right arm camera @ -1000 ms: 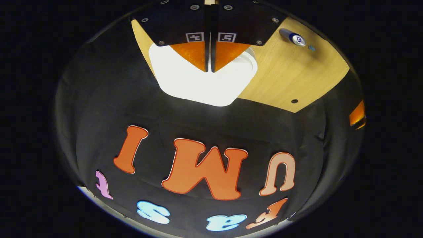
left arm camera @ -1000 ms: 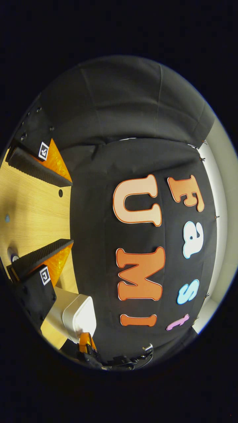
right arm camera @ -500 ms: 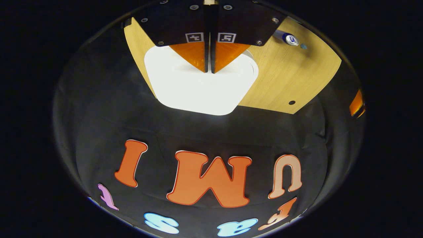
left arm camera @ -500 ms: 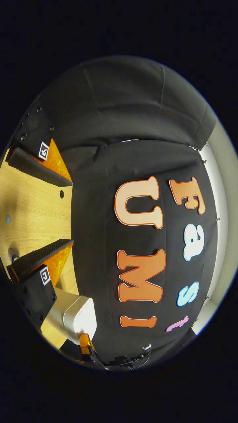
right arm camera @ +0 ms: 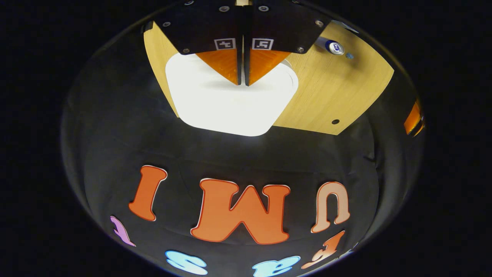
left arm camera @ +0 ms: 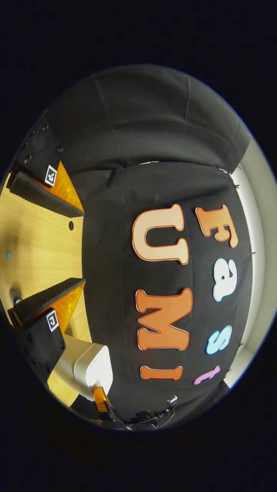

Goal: Press the lid of the desktop garbage bin to open it, pick up the crumpled paper on the desktop and throw it into the bin, then pick up the pop can on the desktop and drop it into the bin, and finally close the garbage bin lid.

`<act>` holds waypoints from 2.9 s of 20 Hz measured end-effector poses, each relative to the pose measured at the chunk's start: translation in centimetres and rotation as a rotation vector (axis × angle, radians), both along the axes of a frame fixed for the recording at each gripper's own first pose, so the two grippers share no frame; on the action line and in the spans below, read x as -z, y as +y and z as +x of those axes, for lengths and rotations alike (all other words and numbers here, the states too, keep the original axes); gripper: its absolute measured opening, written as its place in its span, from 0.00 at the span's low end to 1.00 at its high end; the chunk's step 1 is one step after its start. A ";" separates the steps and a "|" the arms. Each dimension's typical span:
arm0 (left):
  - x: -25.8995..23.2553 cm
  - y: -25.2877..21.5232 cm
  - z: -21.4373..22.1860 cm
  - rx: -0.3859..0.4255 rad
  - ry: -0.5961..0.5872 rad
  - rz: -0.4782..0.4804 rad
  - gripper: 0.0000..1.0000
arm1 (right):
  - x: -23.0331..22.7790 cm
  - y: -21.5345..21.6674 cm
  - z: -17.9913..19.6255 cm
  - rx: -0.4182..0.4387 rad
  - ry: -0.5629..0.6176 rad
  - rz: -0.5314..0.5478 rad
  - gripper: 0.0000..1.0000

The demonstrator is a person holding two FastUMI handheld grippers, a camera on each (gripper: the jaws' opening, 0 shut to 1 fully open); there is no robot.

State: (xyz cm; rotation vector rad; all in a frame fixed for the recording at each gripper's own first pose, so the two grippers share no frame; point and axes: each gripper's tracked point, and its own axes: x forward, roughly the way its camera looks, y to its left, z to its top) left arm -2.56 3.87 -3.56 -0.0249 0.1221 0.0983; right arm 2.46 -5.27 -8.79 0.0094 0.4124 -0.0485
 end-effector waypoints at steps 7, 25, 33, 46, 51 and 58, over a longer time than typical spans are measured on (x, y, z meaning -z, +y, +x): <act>-0.5 0.1 -0.1 0.002 -0.019 0.005 1.00 | -5.4 -0.7 -0.2 0.040 -0.226 -0.066 0.03; 1.6 -0.8 0.2 0.040 0.010 -0.056 1.00 | -9.6 3.6 -1.0 -0.055 -0.489 -0.033 0.71; 7.3 -2.3 -0.1 0.094 0.160 -0.077 1.00 | -5.6 8.7 -2.2 -0.214 -0.393 0.009 0.96; 18.6 -4.2 -2.1 0.137 0.398 -0.082 1.00 | 2.6 14.0 -3.1 -0.396 -0.206 0.032 0.99; 23.1 -4.8 -2.8 0.156 0.501 -0.095 0.96 | 6.3 16.7 -4.1 -0.495 -0.122 0.026 0.99; 25.8 -5.0 -3.8 0.187 0.578 -0.088 1.00 | 10.7 19.5 -4.8 -0.587 -0.016 0.019 0.99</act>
